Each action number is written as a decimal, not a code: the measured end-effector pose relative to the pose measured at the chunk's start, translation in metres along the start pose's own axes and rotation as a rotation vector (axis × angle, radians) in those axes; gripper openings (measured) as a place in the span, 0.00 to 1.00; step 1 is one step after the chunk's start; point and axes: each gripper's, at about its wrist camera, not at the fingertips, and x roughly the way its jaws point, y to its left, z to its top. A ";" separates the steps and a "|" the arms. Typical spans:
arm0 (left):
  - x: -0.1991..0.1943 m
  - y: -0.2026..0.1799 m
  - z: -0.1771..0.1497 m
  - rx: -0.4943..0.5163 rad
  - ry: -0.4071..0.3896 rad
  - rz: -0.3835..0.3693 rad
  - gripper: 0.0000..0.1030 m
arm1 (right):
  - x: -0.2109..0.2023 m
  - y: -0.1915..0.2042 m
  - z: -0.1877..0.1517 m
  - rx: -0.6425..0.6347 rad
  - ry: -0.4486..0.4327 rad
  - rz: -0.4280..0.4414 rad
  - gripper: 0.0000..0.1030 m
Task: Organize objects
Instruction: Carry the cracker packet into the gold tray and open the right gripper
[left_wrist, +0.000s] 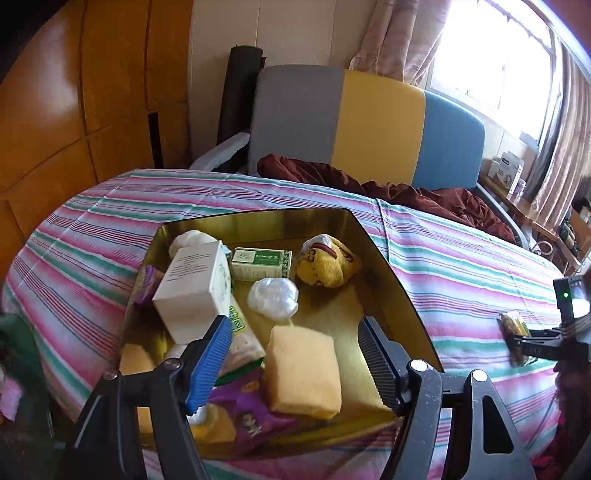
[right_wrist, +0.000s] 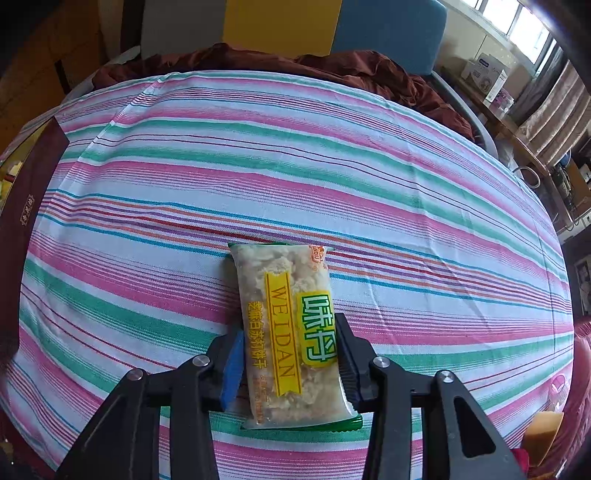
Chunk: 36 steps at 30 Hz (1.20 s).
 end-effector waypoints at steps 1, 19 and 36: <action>-0.003 0.001 -0.002 0.005 -0.004 0.005 0.70 | -0.002 0.002 -0.001 0.008 0.000 -0.001 0.42; -0.027 0.036 -0.025 -0.034 -0.034 0.052 0.72 | -0.061 0.126 0.022 -0.097 -0.082 0.336 0.42; -0.042 0.080 -0.035 -0.149 -0.037 0.093 0.77 | -0.076 0.258 0.063 -0.226 -0.103 0.419 0.42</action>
